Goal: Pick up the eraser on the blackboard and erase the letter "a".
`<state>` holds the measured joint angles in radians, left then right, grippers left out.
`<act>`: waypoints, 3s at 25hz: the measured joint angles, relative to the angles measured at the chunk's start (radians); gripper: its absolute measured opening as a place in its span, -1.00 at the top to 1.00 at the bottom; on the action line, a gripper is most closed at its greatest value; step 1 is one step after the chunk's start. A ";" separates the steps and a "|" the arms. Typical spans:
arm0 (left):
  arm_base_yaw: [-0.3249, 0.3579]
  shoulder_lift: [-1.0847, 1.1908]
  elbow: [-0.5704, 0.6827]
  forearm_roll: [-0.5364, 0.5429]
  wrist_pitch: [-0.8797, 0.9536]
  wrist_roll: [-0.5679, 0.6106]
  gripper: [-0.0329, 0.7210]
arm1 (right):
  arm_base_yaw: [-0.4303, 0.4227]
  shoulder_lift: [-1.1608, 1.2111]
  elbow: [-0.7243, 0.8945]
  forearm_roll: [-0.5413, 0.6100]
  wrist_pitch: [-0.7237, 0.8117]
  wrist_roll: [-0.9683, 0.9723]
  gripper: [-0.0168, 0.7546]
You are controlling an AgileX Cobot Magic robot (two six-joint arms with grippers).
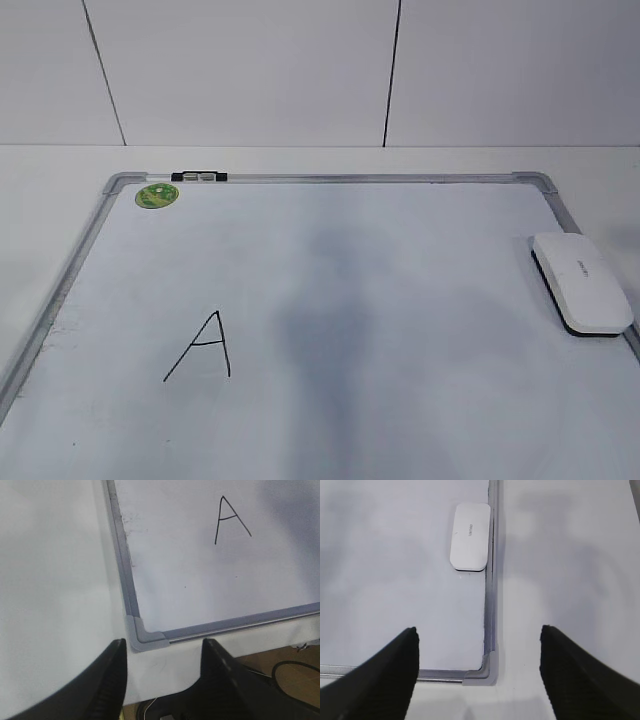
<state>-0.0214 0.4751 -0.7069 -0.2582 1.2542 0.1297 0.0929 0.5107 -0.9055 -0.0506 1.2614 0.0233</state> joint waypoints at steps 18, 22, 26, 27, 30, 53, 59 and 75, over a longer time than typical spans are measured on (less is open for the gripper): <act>0.000 -0.098 0.164 0.055 -0.065 -0.002 -0.04 | 0.000 -0.215 0.362 -0.043 0.001 0.000 -0.58; 0.000 -0.098 0.166 0.079 -0.092 -0.002 -0.04 | 0.000 -0.215 0.368 -0.045 -0.032 0.000 -0.58; 0.000 -0.098 0.188 0.092 -0.131 -0.002 -0.04 | 0.000 -0.215 0.384 -0.045 -0.078 0.000 -0.58; 0.000 -0.098 0.197 0.092 -0.141 -0.002 -0.04 | 0.000 -0.215 0.395 -0.045 -0.097 0.000 -0.58; 0.000 -0.098 0.201 0.092 -0.150 -0.002 -0.04 | 0.000 -0.215 0.406 -0.045 -0.113 0.000 -0.58; 0.000 -0.098 0.201 0.092 -0.152 -0.002 -0.04 | 0.000 -0.215 0.407 -0.045 -0.123 0.000 -0.58; 0.000 -0.145 0.201 0.092 -0.152 -0.002 -0.04 | 0.000 -0.237 0.407 -0.045 -0.123 0.000 -0.58; 0.000 -0.459 0.201 0.092 -0.148 -0.002 0.02 | -0.122 -0.482 0.407 -0.050 -0.123 0.000 -0.58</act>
<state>-0.0214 0.0164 -0.5063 -0.1659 1.1059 0.1276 -0.0288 0.0286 -0.4988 -0.1004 1.1384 0.0233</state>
